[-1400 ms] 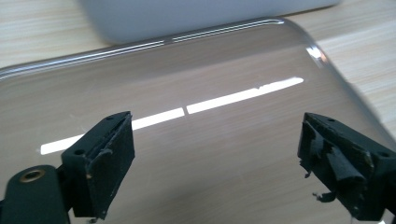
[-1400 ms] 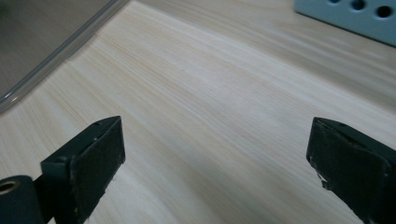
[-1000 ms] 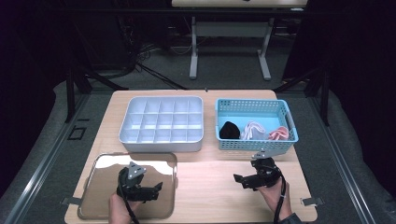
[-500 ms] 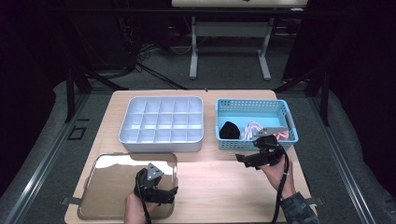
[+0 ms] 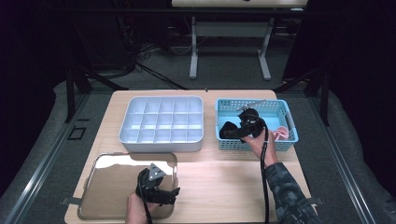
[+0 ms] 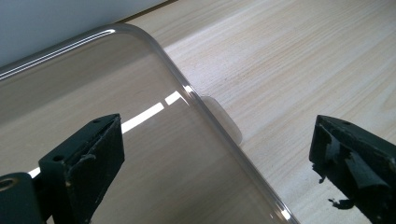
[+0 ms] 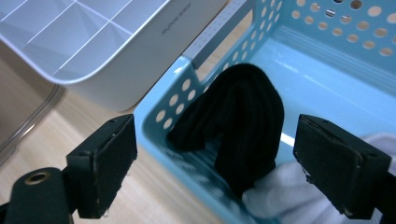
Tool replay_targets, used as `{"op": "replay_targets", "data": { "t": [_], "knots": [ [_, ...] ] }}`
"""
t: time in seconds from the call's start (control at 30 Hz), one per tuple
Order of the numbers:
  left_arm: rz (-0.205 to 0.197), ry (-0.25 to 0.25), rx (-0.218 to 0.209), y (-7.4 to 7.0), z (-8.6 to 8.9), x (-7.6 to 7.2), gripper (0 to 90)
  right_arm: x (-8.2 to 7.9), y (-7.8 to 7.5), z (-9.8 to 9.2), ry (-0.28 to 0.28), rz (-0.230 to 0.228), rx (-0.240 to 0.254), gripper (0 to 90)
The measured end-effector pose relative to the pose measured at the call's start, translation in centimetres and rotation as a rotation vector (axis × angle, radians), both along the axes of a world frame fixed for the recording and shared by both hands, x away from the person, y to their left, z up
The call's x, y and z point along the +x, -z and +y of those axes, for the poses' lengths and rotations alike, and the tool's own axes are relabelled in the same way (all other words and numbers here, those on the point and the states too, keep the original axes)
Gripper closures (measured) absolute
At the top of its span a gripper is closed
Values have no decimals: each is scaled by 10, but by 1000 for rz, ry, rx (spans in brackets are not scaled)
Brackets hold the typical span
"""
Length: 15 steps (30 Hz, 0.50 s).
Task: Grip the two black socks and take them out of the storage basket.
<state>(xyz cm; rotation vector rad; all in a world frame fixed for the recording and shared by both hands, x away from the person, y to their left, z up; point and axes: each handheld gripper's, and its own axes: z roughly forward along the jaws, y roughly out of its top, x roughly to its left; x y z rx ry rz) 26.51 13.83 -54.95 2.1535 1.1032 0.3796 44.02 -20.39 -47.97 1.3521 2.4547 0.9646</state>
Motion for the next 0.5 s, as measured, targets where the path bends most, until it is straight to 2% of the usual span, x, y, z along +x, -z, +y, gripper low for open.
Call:
{"op": "replay_targets", "data": {
  "t": [0.07, 0.1, 0.2, 0.23, 0.27, 0.37, 0.4, 0.5],
  "knots": [
    [4, -2, -3, 0, 1, 0, 32, 7, 1, 3, 12, 9, -8, 141],
    [3, -2, -3, 0, 1, 0, 32, 11, 2, 5, 24, -2, -26, 145],
    [4, -5, -4, 0, 0, 0, 32, 18, 3, 7, 36, 19, -39, 156],
    [4, -2, -5, 0, 0, 1, 32, 24, 5, 9, 55, 20, -75, 171],
    [4, -1, -8, 0, 0, 1, 32, 26, 5, 9, 60, 21, -86, 175],
    [6, 3, -5, 0, -1, 2, 33, 32, 9, 11, 83, 42, -84, 207],
    [6, 3, -4, 0, -1, 2, 33, 35, 12, 11, 84, 41, -104, 209],
    [6, 4, -6, 1, 0, 2, 33, 38, 18, 12, 85, 78, -104, 235]
  ]
}}
